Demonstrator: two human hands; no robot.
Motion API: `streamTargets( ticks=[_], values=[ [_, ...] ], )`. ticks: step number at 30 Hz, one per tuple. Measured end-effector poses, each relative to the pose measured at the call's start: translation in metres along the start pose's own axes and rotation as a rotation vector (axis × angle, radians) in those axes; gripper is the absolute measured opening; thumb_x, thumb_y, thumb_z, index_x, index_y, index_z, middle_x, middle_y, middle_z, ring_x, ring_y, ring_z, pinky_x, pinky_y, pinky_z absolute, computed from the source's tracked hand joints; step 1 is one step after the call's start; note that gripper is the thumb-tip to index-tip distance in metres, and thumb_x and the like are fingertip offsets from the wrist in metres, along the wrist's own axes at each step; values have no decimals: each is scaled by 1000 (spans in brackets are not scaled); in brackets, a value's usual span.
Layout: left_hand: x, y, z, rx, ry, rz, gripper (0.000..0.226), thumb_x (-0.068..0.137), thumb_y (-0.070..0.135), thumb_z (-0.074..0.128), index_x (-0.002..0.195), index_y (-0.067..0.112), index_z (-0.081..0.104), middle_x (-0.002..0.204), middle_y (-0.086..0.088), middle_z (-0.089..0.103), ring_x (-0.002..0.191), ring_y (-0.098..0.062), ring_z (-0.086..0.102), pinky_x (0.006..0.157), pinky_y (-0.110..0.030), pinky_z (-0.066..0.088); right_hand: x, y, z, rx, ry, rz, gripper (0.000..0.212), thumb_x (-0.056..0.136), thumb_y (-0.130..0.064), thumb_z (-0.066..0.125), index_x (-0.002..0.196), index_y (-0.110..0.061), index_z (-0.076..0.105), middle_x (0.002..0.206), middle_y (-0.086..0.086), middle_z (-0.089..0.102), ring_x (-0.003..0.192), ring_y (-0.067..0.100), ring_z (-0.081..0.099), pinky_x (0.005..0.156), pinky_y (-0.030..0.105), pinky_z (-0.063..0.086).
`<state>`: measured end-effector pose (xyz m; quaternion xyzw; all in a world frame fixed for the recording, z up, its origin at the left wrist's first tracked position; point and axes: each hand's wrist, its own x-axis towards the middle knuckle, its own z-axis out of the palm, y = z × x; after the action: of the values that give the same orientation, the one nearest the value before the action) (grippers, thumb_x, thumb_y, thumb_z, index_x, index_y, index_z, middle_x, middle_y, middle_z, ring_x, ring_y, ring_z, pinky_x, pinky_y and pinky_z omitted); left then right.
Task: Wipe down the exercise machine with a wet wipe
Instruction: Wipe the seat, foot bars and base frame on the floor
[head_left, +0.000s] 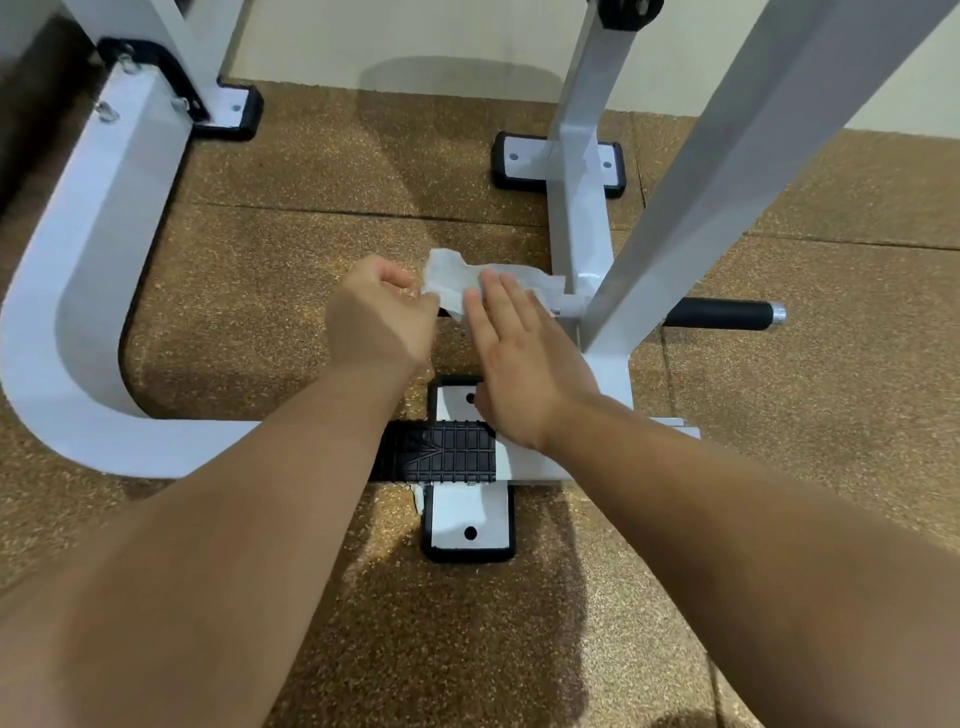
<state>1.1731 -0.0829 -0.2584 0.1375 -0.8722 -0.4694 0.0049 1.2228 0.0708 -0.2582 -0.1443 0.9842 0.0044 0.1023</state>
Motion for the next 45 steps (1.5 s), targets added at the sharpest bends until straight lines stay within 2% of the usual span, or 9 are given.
streamTargets(
  ticks=[7, 12, 16, 19, 24, 30, 38, 41, 45],
  values=[
    [-39, -32, -41, 497, -291, 396, 19, 100, 26, 47, 84, 20, 55, 79, 3, 58, 72, -20, 57, 63, -35, 41, 9, -17, -1, 52, -51, 15, 89, 93, -1, 40, 160, -8, -18, 167, 19, -24, 155, 34, -23, 126, 44, -13],
    [-48, -71, -74, 854, -630, 488, 71, 96, 65, 12, 133, 22, 54, 129, -2, 61, 118, -25, 56, 103, -47, 44, 3, 3, -10, -10, -57, -20, 82, 103, -64, 14, 163, -14, -11, 169, 17, -18, 157, 32, -16, 128, 45, -7],
    [-61, -74, -77, 992, -631, 527, 91, 91, 74, -1, 157, 19, 29, 160, -3, 36, 147, -27, 31, 121, -49, 20, -3, -18, -4, 65, -70, 266, 95, 96, -76, 9, 162, -12, -15, 167, 26, -20, 155, 40, -20, 126, 51, -10],
    [-61, -72, -71, 989, -593, 515, 99, 87, 80, -3, 158, 18, 28, 161, -3, 35, 146, -27, 32, 121, -50, 22, 13, -36, -2, 48, -86, 87, 89, 99, -73, 11, 162, -18, -17, 167, 22, -24, 154, 39, -24, 126, 52, -11],
    [-65, -73, -74, 934, -588, 487, 101, 84, 82, -3, 161, 19, 16, 165, -3, 26, 151, -25, 24, 124, -47, 14, 23, -13, -7, 34, -37, 200, 82, 100, -71, 17, 165, -23, 0, 169, 22, 13, 157, 40, 3, 128, 51, 2],
    [-82, -69, -63, 1065, -526, 508, 93, 91, 76, 0, 161, 15, 12, 167, -9, 17, 155, -30, 9, 125, -57, 2, 15, -1, -27, 57, 83, 13, 44, 99, -4, 46, 142, -11, 53, 148, 8, 55, 138, 28, 48, 110, 41, 44],
    [-117, -58, -49, 1101, -574, 604, 92, 93, 75, 11, 162, 15, -3, 170, -8, -1, 156, -30, -8, 124, -58, -3, -97, 26, 11, 49, 184, -37, 47, 68, 10, 77, 112, -5, 74, 116, 17, 74, 96, 40, 72, 77, 48, 61],
    [-127, -52, -45, 1138, -589, 640, 93, 95, 75, 19, 161, 15, -8, 170, -8, -5, 156, -32, -9, 124, -59, 0, -143, 27, 33, 149, 126, -29, 47, 82, -9, 73, 128, -2, 67, 139, 25, 61, 128, 43, 60, 109, 52, 46],
    [-140, -43, -35, 1181, -686, 552, 106, 92, 77, 30, 159, 10, -16, 168, -12, -19, 154, -38, -14, 123, -63, 6, -155, 5, 28, 65, -200, -27, 83, 98, -72, 14, 165, -25, 2, 170, 21, -4, 158, 38, -5, 129, 48, 4]
  ],
)
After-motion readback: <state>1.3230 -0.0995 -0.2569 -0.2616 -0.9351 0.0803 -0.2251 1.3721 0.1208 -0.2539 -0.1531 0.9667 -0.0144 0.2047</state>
